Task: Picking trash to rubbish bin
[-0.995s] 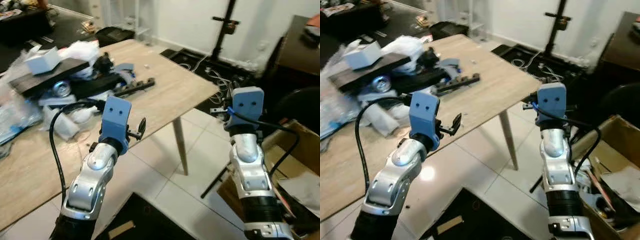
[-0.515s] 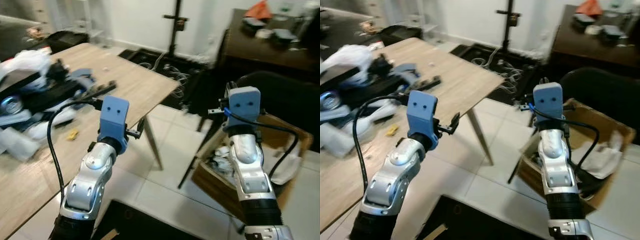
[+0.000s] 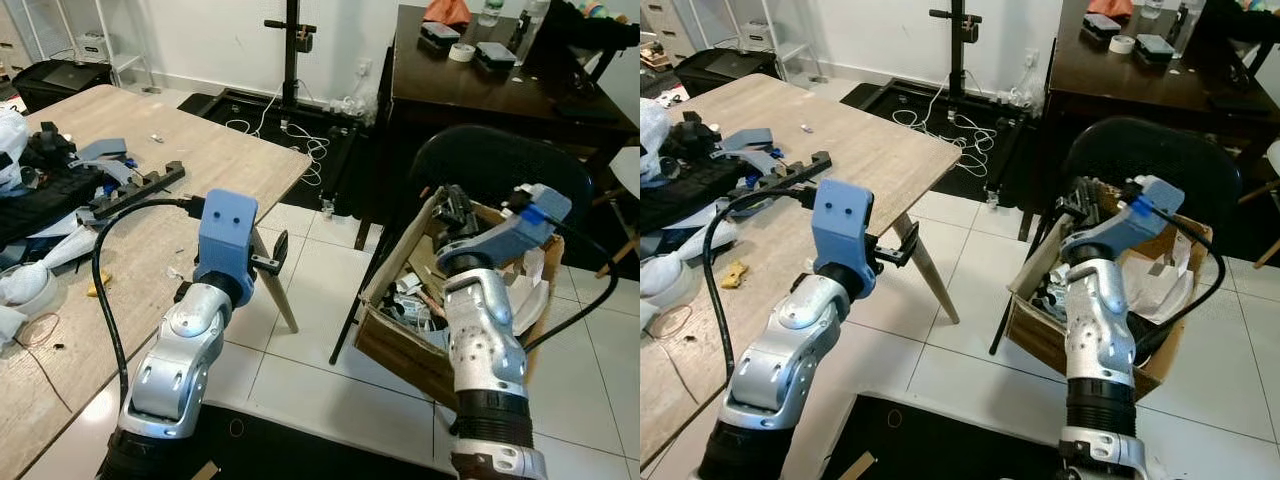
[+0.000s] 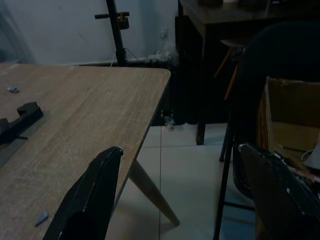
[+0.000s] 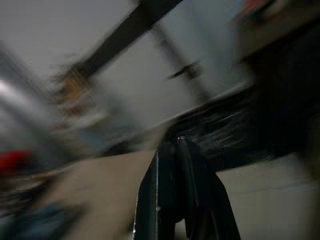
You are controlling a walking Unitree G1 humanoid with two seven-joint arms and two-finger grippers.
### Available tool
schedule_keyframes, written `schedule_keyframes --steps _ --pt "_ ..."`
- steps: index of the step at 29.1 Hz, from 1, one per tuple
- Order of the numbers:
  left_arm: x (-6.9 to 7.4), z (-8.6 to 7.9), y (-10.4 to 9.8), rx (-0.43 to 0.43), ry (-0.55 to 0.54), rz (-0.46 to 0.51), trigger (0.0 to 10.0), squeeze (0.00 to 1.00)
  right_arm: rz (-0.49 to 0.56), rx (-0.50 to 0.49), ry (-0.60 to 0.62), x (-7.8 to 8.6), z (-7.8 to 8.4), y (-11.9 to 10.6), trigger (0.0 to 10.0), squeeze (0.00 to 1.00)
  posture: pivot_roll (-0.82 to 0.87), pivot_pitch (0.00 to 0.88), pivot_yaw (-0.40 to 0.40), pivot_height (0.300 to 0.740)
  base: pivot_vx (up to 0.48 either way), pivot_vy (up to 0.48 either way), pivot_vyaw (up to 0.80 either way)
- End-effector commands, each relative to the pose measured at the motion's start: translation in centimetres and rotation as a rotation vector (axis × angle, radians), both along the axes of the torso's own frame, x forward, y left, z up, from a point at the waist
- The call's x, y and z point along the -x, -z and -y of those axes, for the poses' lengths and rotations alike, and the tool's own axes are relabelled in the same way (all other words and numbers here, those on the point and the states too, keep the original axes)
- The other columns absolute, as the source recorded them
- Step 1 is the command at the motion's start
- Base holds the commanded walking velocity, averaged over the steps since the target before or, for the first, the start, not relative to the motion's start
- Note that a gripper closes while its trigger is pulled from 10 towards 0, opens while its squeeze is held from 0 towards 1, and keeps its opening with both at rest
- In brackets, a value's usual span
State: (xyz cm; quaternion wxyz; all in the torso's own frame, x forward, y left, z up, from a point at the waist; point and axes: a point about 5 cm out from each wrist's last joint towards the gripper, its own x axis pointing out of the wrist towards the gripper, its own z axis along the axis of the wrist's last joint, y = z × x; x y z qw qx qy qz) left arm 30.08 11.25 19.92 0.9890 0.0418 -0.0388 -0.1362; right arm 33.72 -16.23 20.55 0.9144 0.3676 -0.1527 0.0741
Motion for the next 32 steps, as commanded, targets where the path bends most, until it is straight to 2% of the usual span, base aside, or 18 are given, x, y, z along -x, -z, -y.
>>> schedule_keyframes --steps 1,2,3,6,10,15,16,19,25,27,29,30,31,32 --pt "0.1 0.1 0.2 -0.004 -0.001 -0.006 10.0 0.0 0.064 -0.082 -0.113 0.4 -0.7 -0.9 10.0 0.0 0.21 0.103 -0.008 0.74 0.0 0.0 0.0" --pt "0.1 0.1 0.2 -0.003 -0.002 -0.006 10.0 0.0 0.105 -0.145 -0.203 0.8 -1.3 -1.4 10.0 0.0 0.21 0.103 -0.008 0.74 0.0 0.0 0.0" --pt "0.1 0.1 0.2 -0.003 -0.002 -0.006 10.0 0.0 0.105 -0.145 -0.203 0.8 -1.3 -1.4 10.0 0.0 0.21 0.103 -0.008 0.74 0.0 0.0 0.0" --pt "0.2 0.2 0.2 -0.001 -0.002 -0.005 10.0 0.0 0.167 -0.167 -0.361 1.6 -2.6 -2.0 10.0 0.0 0.21 0.103 -0.011 0.74 0.0 0.0 0.0" --pt "0.2 0.2 0.3 -0.001 0.0 -0.007 10.0 0.0 0.159 -0.135 -0.385 1.6 -3.1 -1.8 10.0 0.0 0.21 0.101 -0.011 0.74 0.0 0.0 0.0" --pt "0.2 0.2 0.3 -0.001 0.003 -0.008 10.0 0.0 0.202 0.107 -0.215 1.3 -2.5 -2.5 10.0 0.0 0.21 0.098 -0.009 0.74 0.0 0.0 0.0" --pt "0.2 0.2 0.3 -0.001 0.003 -0.008 10.0 0.0 0.202 0.107 -0.215 1.3 -2.5 -2.5 10.0 0.0 0.21 0.098 -0.009 0.74 0.0 0.0 0.0" --pt "0.2 0.4 0.3 0.0 0.009 -0.009 10.0 0.0 0.258 0.199 -0.127 1.4 -2.0 -3.6 10.0 0.0 0.2 0.096 -0.013 0.74 0.0 0.0 0.0" --pt "0.1 0.6 0.3 0.006 0.02 -0.007 10.0 0.0 0.313 0.238 -0.068 1.6 -1.6 -4.9 10.0 0.0 0.2 0.09 -0.006 0.74 0.0 0.0 0.0" --pt "0.0 0.7 0.2 0.005 0.027 -0.006 10.0 0.0 0.294 0.266 -0.047 1.5 -1.5 -4.6 10.0 0.0 0.19 0.086 -0.003 0.74 0.0 0.0 0.0" --pt "0.0 0.7 0.3 0.004 0.029 -0.011 10.0 0.0 0.141 0.349 0.026 0.6 -1.0 -2.7 10.0 0.0 0.19 0.081 -0.001 0.74 0.0 0.0 0.0" --pt "0.0 0.7 0.5 -0.001 0.035 -0.027 10.0 0.0 0.002 0.39 0.083 0.0 -0.2 -0.8 10.0 0.0 0.19 0.081 -0.001 0.74 0.0 0.0 0.0" --pt "0.0 0.7 0.7 -0.014 0.041 -0.035 10.0 0.0 -0.082 0.411 0.128 -0.1 0.7 0.8 10.0 0.0 0.19 0.081 -0.001 0.74 0.0 0.0 0.0" --pt "0.0 0.7 0.7 -0.014 0.041 -0.035 10.0 0.0 -0.082 0.411 0.128 -0.1 0.7 0.8 10.0 0.0 0.19 0.081 -0.001 0.74 0.0 0.0 0.0"
